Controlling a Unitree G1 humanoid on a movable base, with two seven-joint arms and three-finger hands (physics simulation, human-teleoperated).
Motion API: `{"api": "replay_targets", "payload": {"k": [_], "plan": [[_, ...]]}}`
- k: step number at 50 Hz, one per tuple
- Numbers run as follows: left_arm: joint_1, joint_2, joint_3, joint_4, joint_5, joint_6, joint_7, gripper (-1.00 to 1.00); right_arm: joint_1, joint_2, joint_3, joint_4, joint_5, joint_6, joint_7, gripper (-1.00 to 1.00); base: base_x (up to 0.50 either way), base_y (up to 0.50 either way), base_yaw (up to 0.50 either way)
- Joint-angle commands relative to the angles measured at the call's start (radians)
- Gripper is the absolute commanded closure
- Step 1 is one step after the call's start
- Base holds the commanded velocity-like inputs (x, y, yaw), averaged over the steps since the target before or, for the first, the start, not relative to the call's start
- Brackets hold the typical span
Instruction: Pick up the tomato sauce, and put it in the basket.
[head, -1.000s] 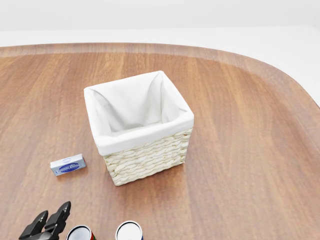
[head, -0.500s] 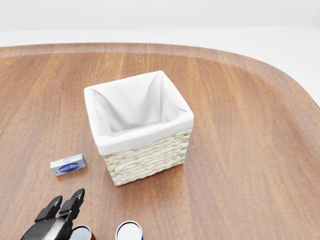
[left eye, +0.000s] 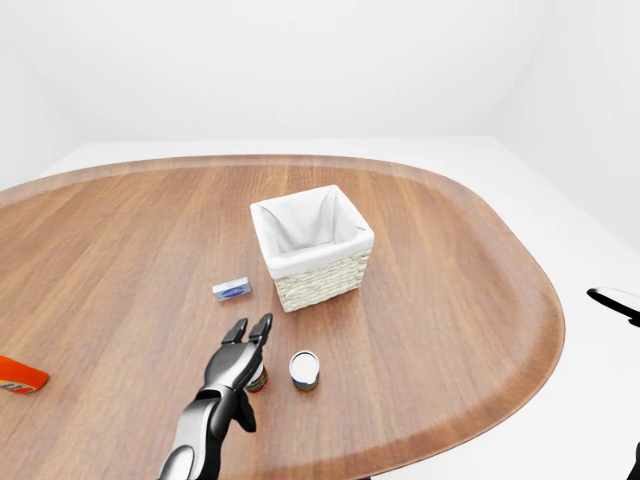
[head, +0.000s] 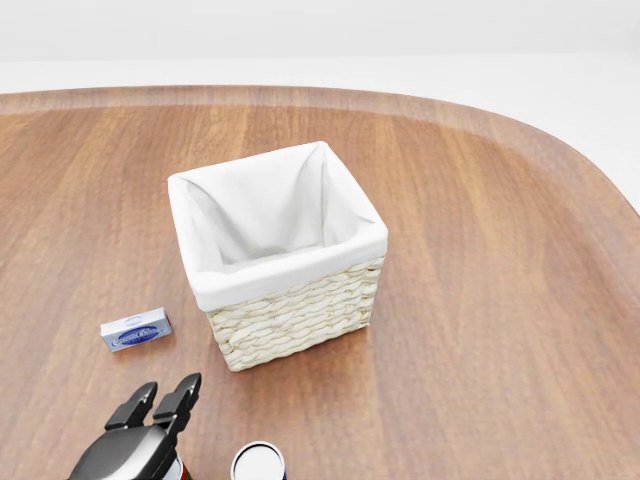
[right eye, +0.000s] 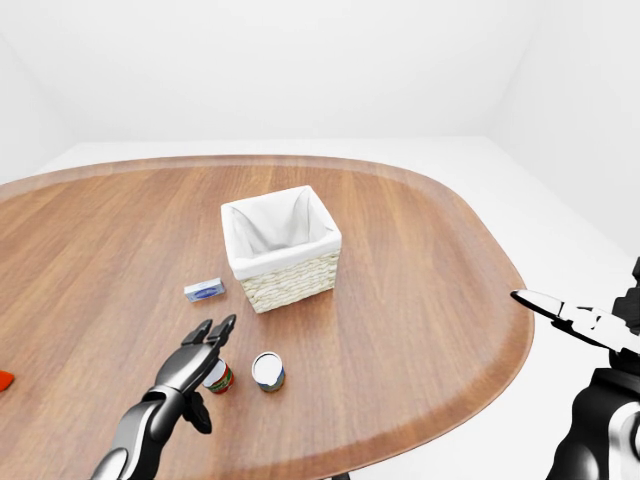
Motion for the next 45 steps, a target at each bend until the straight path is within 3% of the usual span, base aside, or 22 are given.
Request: {"api": "replay_targets", "payload": {"k": [1,45], "plan": [[-0.018,0.007,-0.023,0.051,0.011,0.000,0.026,-1.00,-0.001,-0.004,-0.005,-0.008,0.005,0.000,-0.003,-1.00,0.00,0.00,0.00],[-0.038,0.027,-0.011,0.153,0.011,0.000,0.075,-1.00,0.001,0.001,0.000,0.001,0.000,0.000,0.000,-1.00,0.00,0.00,0.00]]}}
